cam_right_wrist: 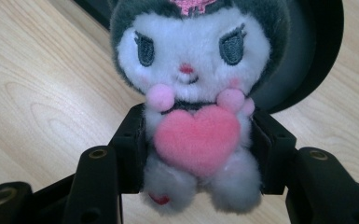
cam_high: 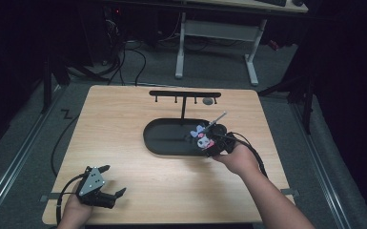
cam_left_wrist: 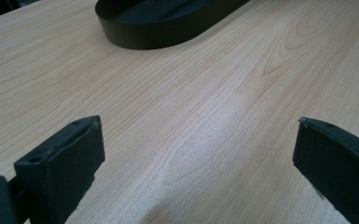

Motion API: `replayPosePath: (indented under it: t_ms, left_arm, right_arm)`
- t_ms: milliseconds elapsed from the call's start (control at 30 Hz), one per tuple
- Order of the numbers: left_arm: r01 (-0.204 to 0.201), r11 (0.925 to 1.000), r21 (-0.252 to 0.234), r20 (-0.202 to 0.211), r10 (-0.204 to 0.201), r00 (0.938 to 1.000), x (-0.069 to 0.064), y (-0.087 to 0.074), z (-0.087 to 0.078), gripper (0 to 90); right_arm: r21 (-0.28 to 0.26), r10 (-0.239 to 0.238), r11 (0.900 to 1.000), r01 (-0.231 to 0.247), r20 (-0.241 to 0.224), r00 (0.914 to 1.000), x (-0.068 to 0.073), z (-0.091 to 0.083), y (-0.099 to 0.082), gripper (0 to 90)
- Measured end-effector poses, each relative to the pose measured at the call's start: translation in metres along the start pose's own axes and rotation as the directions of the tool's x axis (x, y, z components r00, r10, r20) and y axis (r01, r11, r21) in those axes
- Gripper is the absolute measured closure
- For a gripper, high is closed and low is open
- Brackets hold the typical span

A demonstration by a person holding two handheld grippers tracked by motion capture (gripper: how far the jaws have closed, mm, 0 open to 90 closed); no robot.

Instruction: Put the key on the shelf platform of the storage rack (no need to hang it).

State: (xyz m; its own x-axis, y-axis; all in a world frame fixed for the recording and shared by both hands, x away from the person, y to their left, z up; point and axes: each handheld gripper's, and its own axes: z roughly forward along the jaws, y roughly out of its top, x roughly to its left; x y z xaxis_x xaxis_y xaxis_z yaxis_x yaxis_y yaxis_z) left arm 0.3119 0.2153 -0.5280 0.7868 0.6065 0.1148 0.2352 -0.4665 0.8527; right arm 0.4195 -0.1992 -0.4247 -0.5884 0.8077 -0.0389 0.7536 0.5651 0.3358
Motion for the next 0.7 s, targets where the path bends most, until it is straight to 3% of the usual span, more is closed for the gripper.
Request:
replayPosePath:
  t_ms: [467,700]
  left_arm:
    - [-0.008,0.9999,0.007,0.011,0.008,0.9999,-0.002,-0.001,0.0,3.1]
    - [-0.005,0.9999,0.013,0.011,0.005,0.9999,-0.001,-0.002,-0.002,3.3]
  right_arm:
    - [0.003,-0.03,0.9995,0.03,0.009,0.9995,0.001,0.012,0.026,47.5]
    - [0.001,-0.016,0.9999,0.016,0.005,0.9999,0.0,0.02,0.042,47.5]
